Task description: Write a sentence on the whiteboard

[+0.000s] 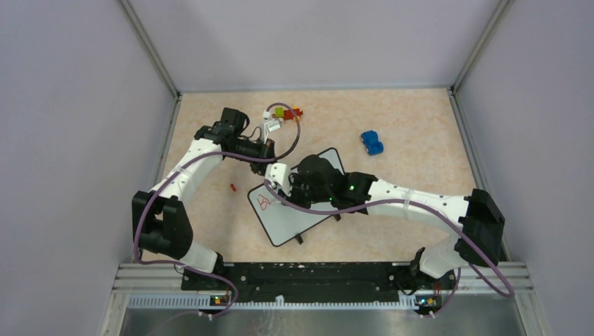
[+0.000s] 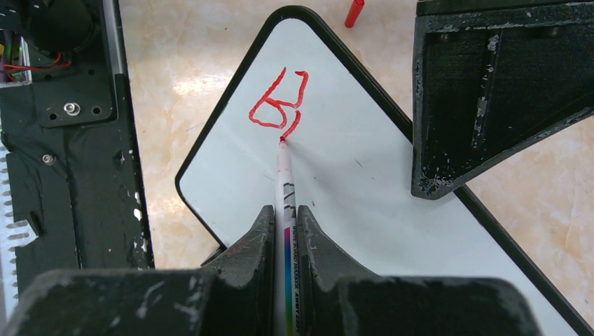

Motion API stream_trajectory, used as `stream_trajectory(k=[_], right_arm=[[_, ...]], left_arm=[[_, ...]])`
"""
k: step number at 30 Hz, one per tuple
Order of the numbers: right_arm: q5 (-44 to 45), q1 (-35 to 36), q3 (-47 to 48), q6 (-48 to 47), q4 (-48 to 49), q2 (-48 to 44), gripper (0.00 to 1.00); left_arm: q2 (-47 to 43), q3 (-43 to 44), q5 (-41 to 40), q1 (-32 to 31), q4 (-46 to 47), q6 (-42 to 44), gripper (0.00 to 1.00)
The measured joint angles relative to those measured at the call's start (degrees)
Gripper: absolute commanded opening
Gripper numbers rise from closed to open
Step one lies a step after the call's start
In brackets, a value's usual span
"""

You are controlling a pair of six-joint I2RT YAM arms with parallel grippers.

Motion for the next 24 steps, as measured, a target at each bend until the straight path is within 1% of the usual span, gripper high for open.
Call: stream_trajectory(k=[24], right_arm=[[0.3,-0.2,0.1,1.6,0.3,0.0,0.0]], left_arm=[[0.0,0.0,0.0,0.0,0.0,0.0,0.0]])
